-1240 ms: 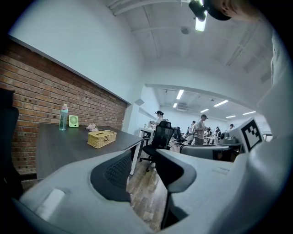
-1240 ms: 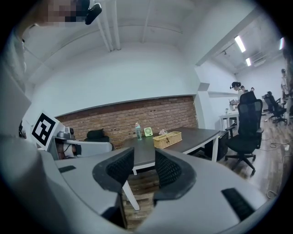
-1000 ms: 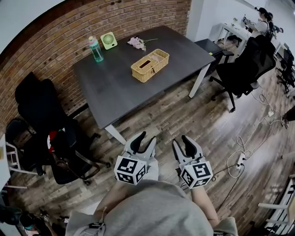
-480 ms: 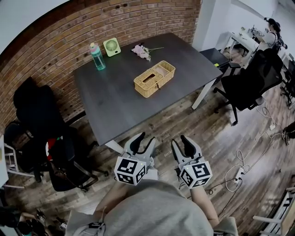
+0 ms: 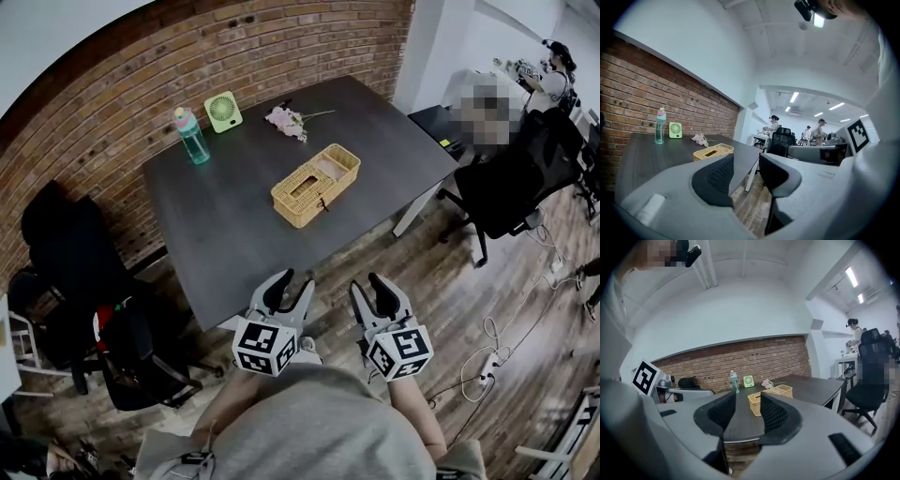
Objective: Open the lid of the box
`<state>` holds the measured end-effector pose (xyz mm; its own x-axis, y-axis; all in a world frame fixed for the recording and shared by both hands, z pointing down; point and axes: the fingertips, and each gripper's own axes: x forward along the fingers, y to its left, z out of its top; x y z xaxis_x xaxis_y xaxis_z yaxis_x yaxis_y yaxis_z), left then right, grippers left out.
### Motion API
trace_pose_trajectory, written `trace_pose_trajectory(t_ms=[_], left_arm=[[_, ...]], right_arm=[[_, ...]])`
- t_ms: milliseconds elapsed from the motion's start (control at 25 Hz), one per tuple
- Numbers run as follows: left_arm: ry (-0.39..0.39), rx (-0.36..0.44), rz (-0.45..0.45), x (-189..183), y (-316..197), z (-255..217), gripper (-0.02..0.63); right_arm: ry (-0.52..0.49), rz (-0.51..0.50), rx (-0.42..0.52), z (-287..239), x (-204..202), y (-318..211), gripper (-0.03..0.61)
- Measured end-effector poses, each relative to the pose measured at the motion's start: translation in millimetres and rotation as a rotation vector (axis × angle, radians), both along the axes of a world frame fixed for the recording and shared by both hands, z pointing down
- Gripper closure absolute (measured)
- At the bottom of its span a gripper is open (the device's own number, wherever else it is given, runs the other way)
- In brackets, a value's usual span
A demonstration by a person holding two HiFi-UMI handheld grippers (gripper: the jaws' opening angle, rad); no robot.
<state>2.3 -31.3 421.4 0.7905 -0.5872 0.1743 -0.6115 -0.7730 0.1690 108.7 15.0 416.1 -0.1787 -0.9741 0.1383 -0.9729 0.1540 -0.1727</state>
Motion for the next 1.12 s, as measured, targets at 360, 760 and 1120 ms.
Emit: trace_pose_trajectory(t_ms=[360, 760, 1120], left_arm=[[-0.004, -0.005, -0.018, 5.2, -62.5, 4.3, 0.449], [-0.015, -0.028, -0.058, -3.2, -112.8, 14.1, 0.449], [-0.024, -0.052, -0.086, -14.9, -141.1, 25.5, 0.449]], right_arm=[[0.005, -0.007, -0.005, 1.6, 9.1, -65.8, 0.414], [-0.005, -0.038, -0.034, 13.9, 5.3, -120.3, 0.416], [-0.007, -0.053, -0.055, 24.6, 1.7, -150.3, 0.416]])
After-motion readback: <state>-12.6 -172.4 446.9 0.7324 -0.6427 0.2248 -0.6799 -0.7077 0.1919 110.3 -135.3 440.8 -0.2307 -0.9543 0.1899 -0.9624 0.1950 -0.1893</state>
